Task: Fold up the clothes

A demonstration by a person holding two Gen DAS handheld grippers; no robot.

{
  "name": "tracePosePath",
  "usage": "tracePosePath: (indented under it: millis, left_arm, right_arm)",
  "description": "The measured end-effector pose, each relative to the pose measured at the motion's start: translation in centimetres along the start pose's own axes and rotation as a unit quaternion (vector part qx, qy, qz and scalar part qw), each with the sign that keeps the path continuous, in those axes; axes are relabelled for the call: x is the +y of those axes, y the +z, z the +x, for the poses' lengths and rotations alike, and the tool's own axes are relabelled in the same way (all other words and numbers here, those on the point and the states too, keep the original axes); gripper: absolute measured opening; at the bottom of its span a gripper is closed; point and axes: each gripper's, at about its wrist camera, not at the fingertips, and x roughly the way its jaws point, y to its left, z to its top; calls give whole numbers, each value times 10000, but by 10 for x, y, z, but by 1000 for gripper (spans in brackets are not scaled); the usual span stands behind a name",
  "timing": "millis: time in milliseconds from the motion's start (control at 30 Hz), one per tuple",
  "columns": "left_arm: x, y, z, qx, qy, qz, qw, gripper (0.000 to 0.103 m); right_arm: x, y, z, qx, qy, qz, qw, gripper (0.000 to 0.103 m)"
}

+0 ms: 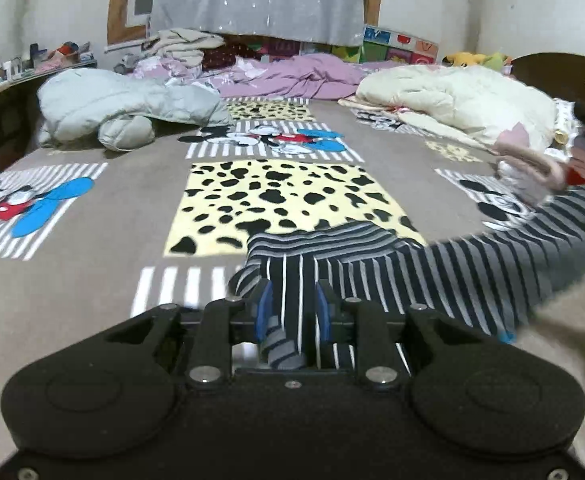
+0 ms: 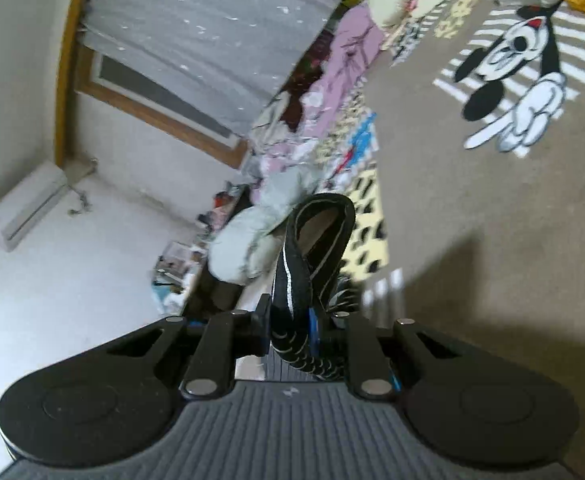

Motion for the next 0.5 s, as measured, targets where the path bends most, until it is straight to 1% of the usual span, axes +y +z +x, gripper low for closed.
tracePosePath:
  millis: [33,67,100,167,200,300,367,433,467,500]
  left_arm:
    - [1,0,19,339,96,127,9993,22]
    - [1,-1,41,816,270,358,9957,22]
    - [-1,-3,50,995,368,526,9930,24]
    - [-6,-6,47,875,446,762,9922,24]
    - [-7,-6,44,799,432,787,9928,24]
    - [-2,-2,22,563,220,549,9967,24]
    - [2,2,8,461,59,317,9984,24]
    - [7,9,1,478,-225,-76,9986,25]
    - [9,13,-1,463,-417,-344,9975,27]
    - [14,14,-9,419,-603,-634,9953,30]
  right_arm:
    - [3,-2,-1,9,66,-18,10000,19]
    - [6,-3,-1,23,115,-53,9999,19]
    - [10,-5,-1,41,129,-136,9998,19]
    - [18,-7,1,92,38,-477,9988,19]
    - [22,-7,2,130,-63,-751,9971,19]
    - [35,-9,4,225,-236,-1439,9891,19]
    - [46,-12,4,303,-343,-2003,9787,19]
    - [59,-17,4,358,-386,-2543,9657,19]
    - [68,-20,5,386,-386,-2864,9566,19]
    - [79,-25,6,432,-372,-3239,9444,19]
